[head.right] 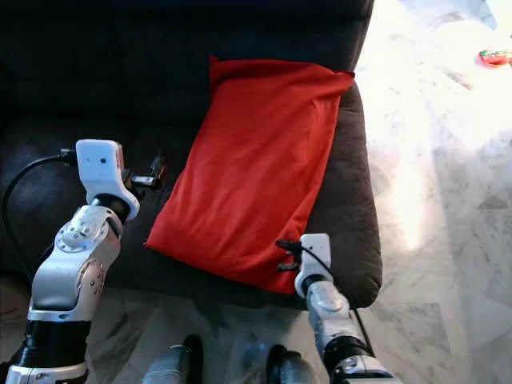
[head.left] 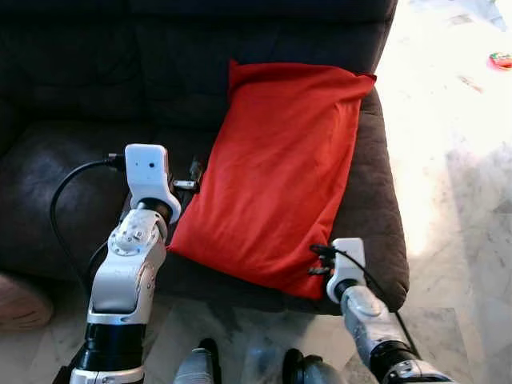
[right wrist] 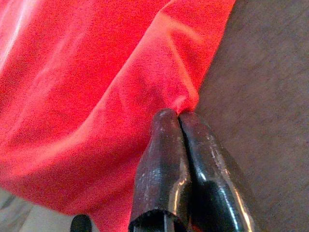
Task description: Move the pillow to the sofa from floor
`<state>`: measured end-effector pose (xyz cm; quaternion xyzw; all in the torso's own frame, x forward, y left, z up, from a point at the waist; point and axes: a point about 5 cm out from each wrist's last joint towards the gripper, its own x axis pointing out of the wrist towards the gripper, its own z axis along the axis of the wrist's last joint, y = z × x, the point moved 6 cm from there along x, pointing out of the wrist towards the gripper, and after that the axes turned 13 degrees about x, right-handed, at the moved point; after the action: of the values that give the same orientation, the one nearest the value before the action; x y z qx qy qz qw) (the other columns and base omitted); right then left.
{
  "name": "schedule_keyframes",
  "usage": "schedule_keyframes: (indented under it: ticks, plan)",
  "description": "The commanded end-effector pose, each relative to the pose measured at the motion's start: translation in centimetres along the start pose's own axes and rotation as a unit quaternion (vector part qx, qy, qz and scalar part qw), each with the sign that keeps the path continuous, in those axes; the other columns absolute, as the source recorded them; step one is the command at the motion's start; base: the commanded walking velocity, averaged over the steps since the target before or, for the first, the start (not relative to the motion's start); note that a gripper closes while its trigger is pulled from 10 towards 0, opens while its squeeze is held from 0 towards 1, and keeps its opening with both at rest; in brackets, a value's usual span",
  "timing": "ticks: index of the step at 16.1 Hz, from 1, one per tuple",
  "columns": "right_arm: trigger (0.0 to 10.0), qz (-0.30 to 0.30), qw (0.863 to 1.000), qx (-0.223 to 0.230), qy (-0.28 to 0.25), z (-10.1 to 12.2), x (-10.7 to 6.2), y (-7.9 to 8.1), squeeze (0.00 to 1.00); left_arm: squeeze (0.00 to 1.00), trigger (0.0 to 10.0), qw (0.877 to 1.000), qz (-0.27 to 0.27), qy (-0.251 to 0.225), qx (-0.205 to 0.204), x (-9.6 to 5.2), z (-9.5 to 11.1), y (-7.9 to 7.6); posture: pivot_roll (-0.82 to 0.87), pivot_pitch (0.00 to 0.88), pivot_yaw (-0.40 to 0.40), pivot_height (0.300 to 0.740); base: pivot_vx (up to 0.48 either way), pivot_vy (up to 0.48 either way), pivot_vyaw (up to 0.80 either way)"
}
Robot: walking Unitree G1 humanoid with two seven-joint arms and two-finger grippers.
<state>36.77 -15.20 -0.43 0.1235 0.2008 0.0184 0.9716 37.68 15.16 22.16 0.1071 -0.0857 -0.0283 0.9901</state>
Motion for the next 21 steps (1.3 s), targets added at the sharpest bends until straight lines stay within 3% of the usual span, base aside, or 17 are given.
schedule_keyframes:
  ticks: [1,5,6,10,16,19,21]
  plan:
    - [0.0,-0.017,1.0,0.009,-0.01,0.4,-0.1,-1.0,0.0,0.0,10.0,1.0,0.008,0.006,0.003,0.0,-0.5,0.6,0.2,0.284,0.034,0.74,0.0,0.0,0.0]
    - [0.0,-0.066,0.998,-0.005,-0.023,1.6,-0.4,-3.8,0.0,0.0,10.0,1.0,0.007,0.002,0.001,0.4,-0.3,0.5,0.19,0.282,0.035,0.74,0.0,0.0,0.0]
    - [10.0,-0.082,0.996,0.002,-0.028,2.0,-0.7,-4.8,0.0,0.0,10.0,1.0,0.003,0.002,0.0,0.4,-0.4,0.3,0.19,0.28,0.035,0.74,0.0,0.0,0.0]
    - [10.0,-0.09,0.995,-0.009,-0.039,3.2,-0.8,-5.5,0.0,0.0,10.0,1.0,0.002,-0.003,-0.004,1.0,-0.1,0.1,0.17,0.265,0.028,0.74,0.0,0.0,0.0]
    - [10.0,-0.073,0.99,-0.008,-0.123,10.3,-0.5,-4.3,0.0,0.0,10.0,1.0,0.002,-0.02,-0.012,2.0,0.6,-0.2,0.14,0.238,0.011,0.74,0.0,0.0,0.0]
    - [10.0,-0.069,0.986,-0.005,-0.152,13.0,-1.2,-4.2,0.0,0.0,10.0,1.0,0.001,-0.026,-0.015,2.2,0.8,-0.5,0.13,0.226,0.005,0.74,0.0,0.0,0.0]
    - [10.0,-0.073,0.986,-0.011,-0.148,13.2,-1.5,-4.5,0.0,0.0,10.0,0.999,0.001,-0.029,-0.015,2.4,0.9,-0.5,0.13,0.223,0.002,0.74,0.0,0.0,0.0]
